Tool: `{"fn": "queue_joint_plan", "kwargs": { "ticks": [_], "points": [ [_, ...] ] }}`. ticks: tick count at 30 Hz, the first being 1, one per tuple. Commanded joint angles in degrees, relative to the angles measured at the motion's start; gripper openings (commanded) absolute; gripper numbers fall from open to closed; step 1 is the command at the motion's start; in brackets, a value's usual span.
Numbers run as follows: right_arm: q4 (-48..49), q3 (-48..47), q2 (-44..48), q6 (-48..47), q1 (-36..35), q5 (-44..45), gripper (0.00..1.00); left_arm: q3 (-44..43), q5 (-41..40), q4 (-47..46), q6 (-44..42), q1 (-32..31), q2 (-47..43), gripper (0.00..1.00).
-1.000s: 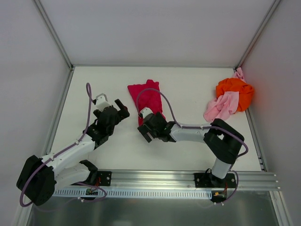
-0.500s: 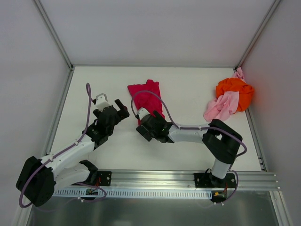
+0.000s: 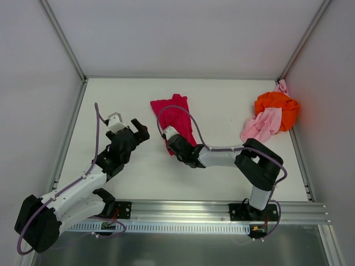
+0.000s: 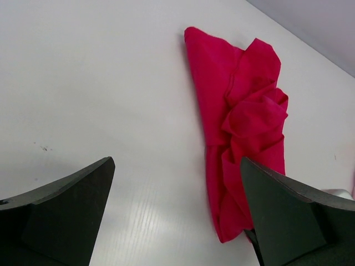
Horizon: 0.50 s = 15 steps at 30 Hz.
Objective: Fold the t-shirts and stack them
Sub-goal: Grab one side of the 2/3 rectangular tshirt with right arm
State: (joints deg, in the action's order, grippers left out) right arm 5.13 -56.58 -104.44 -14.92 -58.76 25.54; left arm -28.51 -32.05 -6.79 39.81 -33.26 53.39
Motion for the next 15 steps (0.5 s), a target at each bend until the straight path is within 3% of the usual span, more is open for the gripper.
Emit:
{"fn": "queue_joint_plan", "kwargs": {
  "ticks": [1, 9, 15],
  "points": [
    [-1.25, 4.01, 6.08, 2.08, -1.26, 3.8, 0.01, 0.65, -2.49, -0.78, 0.27, 0.65, -2.76, 0.99],
    [-10.04, 5.51, 21.63, 3.05, -10.13, 15.4, 0.01, -1.02, -0.12, -1.74, 0.62, 0.65, 2.07, 0.99],
    [-13.74, 3.32, 26.65, 0.16, -15.06, 22.79, 0.01, -0.93, 0.32, -2.62, 0.88, 0.65, 3.3, 0.99]
  ]
}}
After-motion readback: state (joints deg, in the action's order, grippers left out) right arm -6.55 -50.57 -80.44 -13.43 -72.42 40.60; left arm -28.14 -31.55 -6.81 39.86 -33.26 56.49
